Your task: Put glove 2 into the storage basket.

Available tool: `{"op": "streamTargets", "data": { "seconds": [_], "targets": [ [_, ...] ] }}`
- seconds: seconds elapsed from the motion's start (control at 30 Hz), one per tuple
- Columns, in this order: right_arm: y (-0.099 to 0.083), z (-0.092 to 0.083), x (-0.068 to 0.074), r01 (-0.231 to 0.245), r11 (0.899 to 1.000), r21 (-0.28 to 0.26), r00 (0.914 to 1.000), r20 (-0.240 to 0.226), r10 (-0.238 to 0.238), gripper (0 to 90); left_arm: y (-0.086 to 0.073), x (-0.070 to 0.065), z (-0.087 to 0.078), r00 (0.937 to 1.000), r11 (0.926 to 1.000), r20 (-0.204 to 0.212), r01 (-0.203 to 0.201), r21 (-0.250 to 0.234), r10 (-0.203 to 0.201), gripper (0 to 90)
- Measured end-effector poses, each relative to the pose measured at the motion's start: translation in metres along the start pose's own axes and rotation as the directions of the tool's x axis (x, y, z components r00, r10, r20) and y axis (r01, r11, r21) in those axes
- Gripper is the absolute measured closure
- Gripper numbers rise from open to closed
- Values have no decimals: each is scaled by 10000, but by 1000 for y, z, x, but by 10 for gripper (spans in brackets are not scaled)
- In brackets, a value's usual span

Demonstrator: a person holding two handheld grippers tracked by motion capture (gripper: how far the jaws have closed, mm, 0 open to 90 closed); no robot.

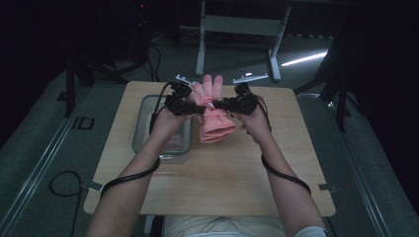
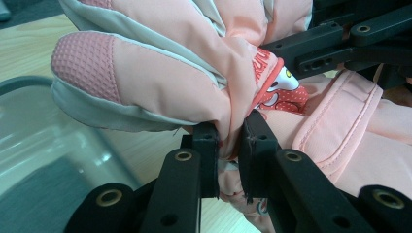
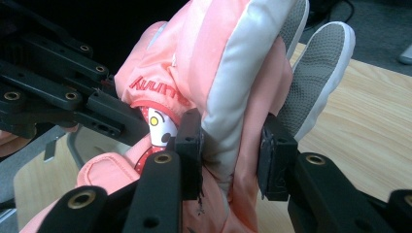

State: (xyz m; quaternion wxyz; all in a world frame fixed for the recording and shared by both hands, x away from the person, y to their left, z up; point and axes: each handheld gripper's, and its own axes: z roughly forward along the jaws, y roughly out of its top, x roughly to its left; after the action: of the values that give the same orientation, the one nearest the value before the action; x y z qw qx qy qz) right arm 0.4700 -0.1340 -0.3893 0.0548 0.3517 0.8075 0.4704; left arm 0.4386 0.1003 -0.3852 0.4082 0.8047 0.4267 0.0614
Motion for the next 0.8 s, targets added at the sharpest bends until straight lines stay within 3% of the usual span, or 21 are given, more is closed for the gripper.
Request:
{"op": "streamTargets", "data": {
  "seconds": [0.37, 0.6, 0.8],
  "targets": [
    [25, 50, 33, 561, 9976, 408, 9965, -645, -534, 668, -28, 35, -39, 9950, 9972, -685, 714, -243, -729, 793],
    [42, 84, 50, 914, 9923, 833, 9900, -1150, -815, 668, -45, 57, -58, 9860, 9909, -1057, 1242, -524, -1291, 793],
    [48, 111, 61, 1120, 9874, 1122, 9863, -1339, -967, 667, -61, 78, -64, 9790, 9849, -1138, 1637, -560, -1691, 793]
  ]
}}
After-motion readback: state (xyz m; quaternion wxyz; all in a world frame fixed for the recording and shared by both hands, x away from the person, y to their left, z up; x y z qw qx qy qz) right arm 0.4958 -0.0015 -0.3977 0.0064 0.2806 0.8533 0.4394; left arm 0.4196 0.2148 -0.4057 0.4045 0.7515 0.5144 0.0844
